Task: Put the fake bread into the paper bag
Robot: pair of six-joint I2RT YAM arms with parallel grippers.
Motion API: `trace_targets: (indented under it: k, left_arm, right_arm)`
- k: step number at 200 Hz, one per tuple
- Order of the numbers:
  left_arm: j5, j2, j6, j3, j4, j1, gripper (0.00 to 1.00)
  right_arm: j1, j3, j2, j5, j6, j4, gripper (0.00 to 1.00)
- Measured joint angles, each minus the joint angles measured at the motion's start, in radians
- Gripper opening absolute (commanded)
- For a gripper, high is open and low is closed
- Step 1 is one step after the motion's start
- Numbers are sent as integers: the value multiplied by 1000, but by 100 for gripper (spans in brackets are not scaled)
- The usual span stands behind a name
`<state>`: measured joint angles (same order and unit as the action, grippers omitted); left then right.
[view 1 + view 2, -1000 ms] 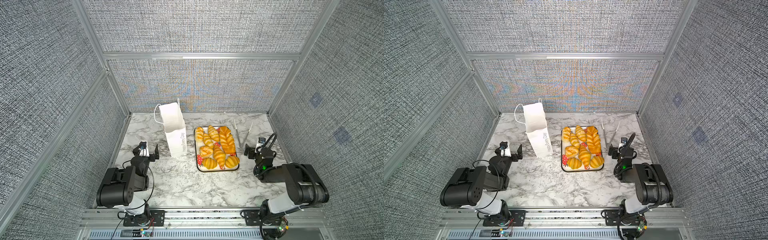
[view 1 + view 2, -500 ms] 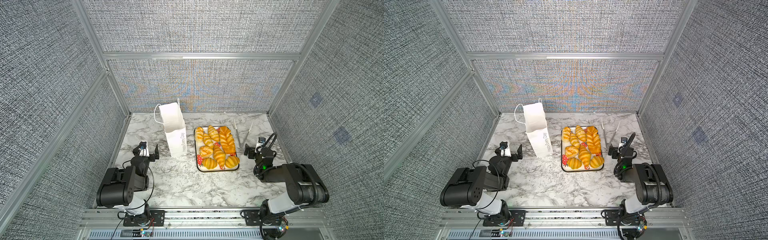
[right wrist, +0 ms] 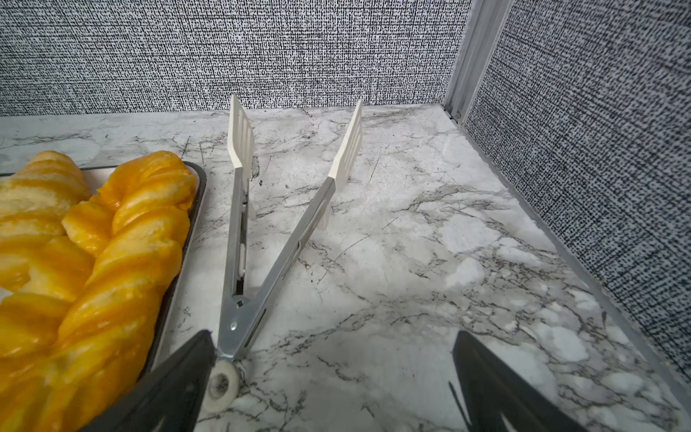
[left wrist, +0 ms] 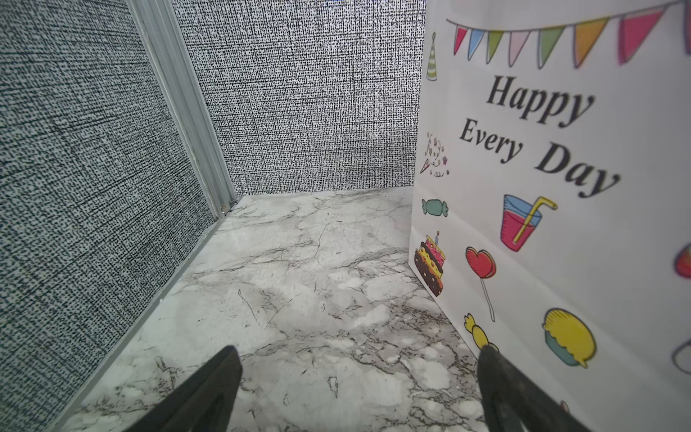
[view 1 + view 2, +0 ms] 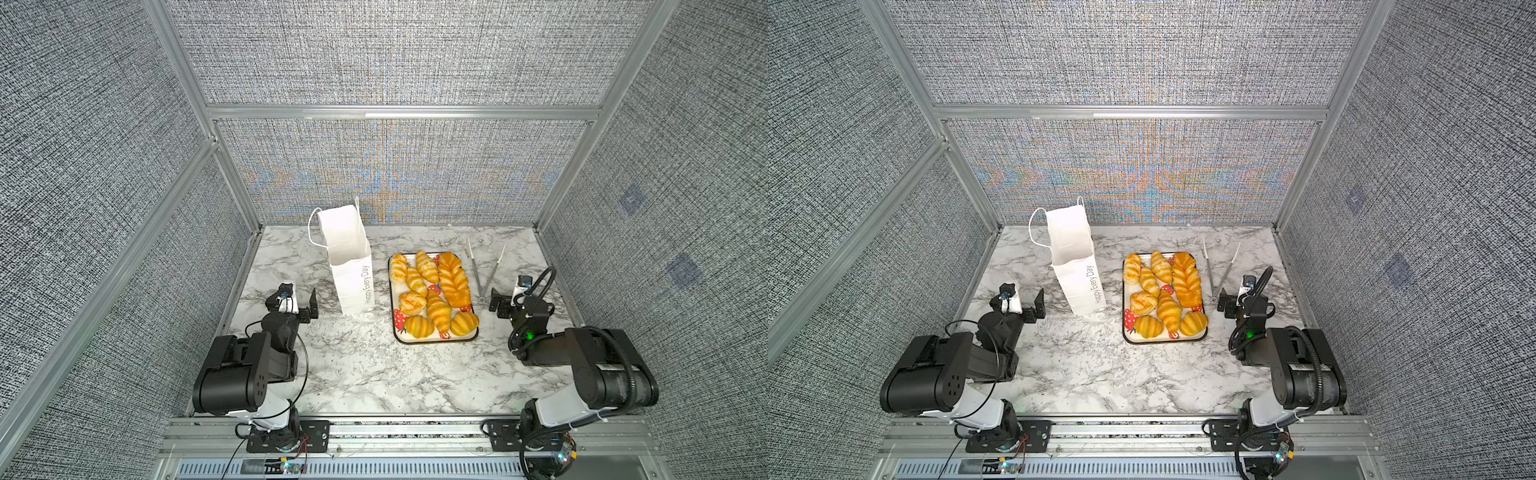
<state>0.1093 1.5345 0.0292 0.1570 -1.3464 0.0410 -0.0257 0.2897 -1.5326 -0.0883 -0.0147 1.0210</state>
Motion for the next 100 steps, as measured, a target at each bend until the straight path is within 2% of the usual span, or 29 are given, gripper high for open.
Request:
trace_targets:
  k: [31,55,78,100]
  left_arm:
    - [-78,-120,-7,-66,-8,-16,99]
    - [-132,-281,-5,-111,11,-56,99]
    - [-195,-457,-19,-104,116,-89,99]
    - [-237,-615,-85,-82,244,-114,99]
  right_arm:
    - [12,-40,134,-44,-6,-11,99]
    - [19,25,272,-102,-37,-144,99]
    - [15,177,348,-194,-122,-391,99]
    - [-4,425,308,-265,-245,-718,99]
